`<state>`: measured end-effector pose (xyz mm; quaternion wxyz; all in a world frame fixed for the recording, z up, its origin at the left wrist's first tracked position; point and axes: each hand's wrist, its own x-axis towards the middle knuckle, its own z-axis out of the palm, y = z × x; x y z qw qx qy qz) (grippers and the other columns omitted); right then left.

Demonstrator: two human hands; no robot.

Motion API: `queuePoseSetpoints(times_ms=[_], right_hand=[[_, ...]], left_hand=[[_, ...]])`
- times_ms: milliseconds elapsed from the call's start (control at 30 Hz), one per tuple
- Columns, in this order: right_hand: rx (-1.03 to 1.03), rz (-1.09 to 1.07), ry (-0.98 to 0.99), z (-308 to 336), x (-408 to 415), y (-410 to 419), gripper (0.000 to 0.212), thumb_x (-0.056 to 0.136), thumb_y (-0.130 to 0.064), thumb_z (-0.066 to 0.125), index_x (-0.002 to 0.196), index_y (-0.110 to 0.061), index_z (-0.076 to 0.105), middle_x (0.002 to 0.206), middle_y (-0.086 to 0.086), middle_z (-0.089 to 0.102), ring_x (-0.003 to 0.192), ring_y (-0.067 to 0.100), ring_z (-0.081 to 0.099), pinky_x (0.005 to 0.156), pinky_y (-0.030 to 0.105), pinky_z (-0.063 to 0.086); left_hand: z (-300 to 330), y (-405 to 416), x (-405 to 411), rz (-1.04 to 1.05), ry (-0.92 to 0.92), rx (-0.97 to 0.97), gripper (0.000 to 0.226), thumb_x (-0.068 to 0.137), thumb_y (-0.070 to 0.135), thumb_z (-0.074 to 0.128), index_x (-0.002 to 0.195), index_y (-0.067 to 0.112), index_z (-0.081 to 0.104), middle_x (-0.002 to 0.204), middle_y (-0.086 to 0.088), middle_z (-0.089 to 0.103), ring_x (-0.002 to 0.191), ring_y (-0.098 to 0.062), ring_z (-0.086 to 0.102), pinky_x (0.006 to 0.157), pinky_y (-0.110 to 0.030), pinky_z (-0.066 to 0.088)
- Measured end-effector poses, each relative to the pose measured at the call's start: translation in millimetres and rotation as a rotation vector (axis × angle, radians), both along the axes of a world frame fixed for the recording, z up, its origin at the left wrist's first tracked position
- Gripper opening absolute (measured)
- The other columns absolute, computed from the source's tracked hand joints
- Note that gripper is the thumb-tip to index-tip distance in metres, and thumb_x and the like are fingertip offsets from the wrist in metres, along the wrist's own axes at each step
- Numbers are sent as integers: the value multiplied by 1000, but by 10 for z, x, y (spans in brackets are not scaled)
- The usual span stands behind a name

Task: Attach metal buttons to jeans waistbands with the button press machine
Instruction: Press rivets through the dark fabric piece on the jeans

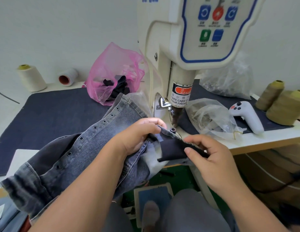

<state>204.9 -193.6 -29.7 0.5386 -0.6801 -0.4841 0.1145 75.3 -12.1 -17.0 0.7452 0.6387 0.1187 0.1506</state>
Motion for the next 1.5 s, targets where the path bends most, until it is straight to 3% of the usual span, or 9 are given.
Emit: queuePoseSetpoints(times_ms=[233, 400, 567, 700, 833, 1000, 1133, 1367, 1500], right_hand=[[-21, -38, -15, 68, -44, 89, 46, 86, -6, 70, 91, -51, 62, 95, -23, 67, 96, -4, 61, 79, 15, 45], [-13, -53, -139, 154, -78, 139, 37, 86, -6, 69, 101, -40, 68, 99, -25, 63, 101, -9, 56, 79, 0, 40], [42, -23, -93, 228, -129, 152, 38, 89, -14, 67, 98, -51, 61, 101, -24, 66, 100, -5, 60, 82, 16, 48], [41, -20, -56, 218, -157, 128, 39, 90, -13, 65, 94, -52, 61, 100, -29, 66, 100, -9, 59, 79, 9, 45], [28, -11, -31, 186, -157, 97, 39, 91, -13, 65, 94, -52, 61, 101, -39, 61, 99, -13, 57, 76, -1, 40], [35, 14, 30, 111, -174, 51, 34, 92, -15, 63, 97, -49, 62, 100, -33, 64, 97, -7, 60, 72, 4, 44], [41, 39, 61, 84, -177, 20, 39, 92, -11, 64, 93, -50, 64, 96, -31, 66, 94, -6, 61, 71, 4, 44], [12, 86, 146, 98, -76, 95, 47, 92, -12, 67, 94, -59, 65, 95, -23, 70, 92, -1, 64, 70, 13, 48], [3, 141, 259, 94, 24, 176, 39, 88, -16, 68, 92, -54, 70, 93, -17, 73, 88, 0, 68, 66, 12, 51]], left_hand=[[-2, -23, -44, 46, 46, 122, 20, 62, 27, 84, 78, 22, 73, 79, -3, 68, 75, -14, 63, 72, -23, 52], [176, -47, -91, 26, 197, 249, 29, 63, 33, 86, 81, 22, 65, 81, -4, 67, 77, -16, 65, 74, -26, 54], [404, -227, -189, 314, 350, 703, 51, 65, 36, 87, 101, 40, 51, 111, 15, 55, 101, 2, 55, 85, -20, 44], [486, -447, -261, 468, 431, 1038, 36, 70, 52, 79, 91, 34, 56, 95, 17, 56, 94, 2, 48, 94, -34, 34], [481, -546, -270, 381, 600, 915, 36, 76, 61, 71, 98, 34, 60, 77, 16, 66, 76, 4, 57, 76, -26, 42], [455, -622, -272, 384, 466, 757, 24, 80, 33, 77, 95, 35, 58, 81, 10, 68, 66, 2, 60, 63, -20, 46], [482, -635, -280, 429, 301, 487, 28, 81, 6, 76, 96, 25, 62, 88, -7, 70, 76, -22, 68, 75, -30, 56], [415, -494, -196, 406, 195, 208, 38, 82, -11, 66, 68, 24, 70, 75, -4, 58, 66, -14, 55, 61, -17, 48], [338, -400, -87, 478, 254, 258, 38, 81, -10, 63, 64, 23, 71, 74, -5, 62, 71, -15, 55, 71, -24, 46]])
